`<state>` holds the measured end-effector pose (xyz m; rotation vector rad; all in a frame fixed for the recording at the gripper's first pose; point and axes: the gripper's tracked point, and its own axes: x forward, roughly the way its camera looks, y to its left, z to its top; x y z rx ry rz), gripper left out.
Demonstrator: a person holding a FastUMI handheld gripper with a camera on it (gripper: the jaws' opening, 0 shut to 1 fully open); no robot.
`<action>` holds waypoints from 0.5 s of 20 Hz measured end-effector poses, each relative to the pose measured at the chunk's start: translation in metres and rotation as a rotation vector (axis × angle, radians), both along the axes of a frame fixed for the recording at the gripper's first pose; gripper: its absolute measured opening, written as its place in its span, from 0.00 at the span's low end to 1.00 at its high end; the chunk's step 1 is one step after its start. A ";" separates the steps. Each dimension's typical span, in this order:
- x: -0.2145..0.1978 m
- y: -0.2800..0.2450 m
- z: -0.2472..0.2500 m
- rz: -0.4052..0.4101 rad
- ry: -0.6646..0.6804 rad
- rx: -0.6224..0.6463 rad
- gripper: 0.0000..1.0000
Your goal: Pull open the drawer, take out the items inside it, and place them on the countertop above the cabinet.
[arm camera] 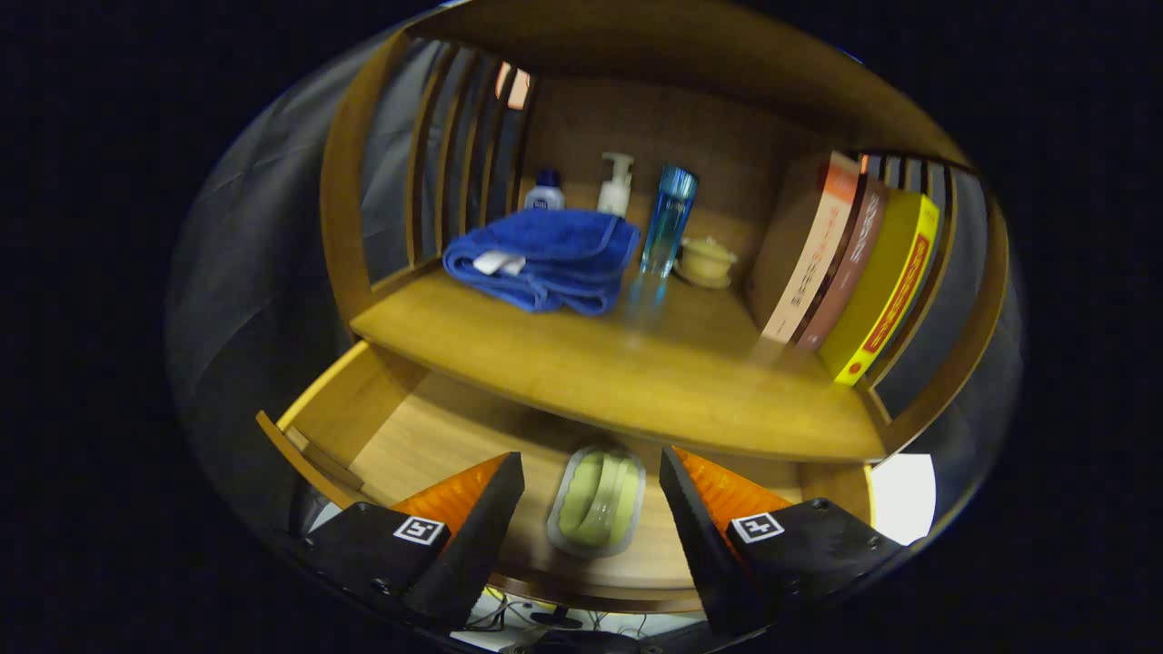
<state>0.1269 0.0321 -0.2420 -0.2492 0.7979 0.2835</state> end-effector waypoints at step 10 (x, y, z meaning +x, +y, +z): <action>0.001 -0.027 -0.079 -0.137 0.195 -0.038 0.93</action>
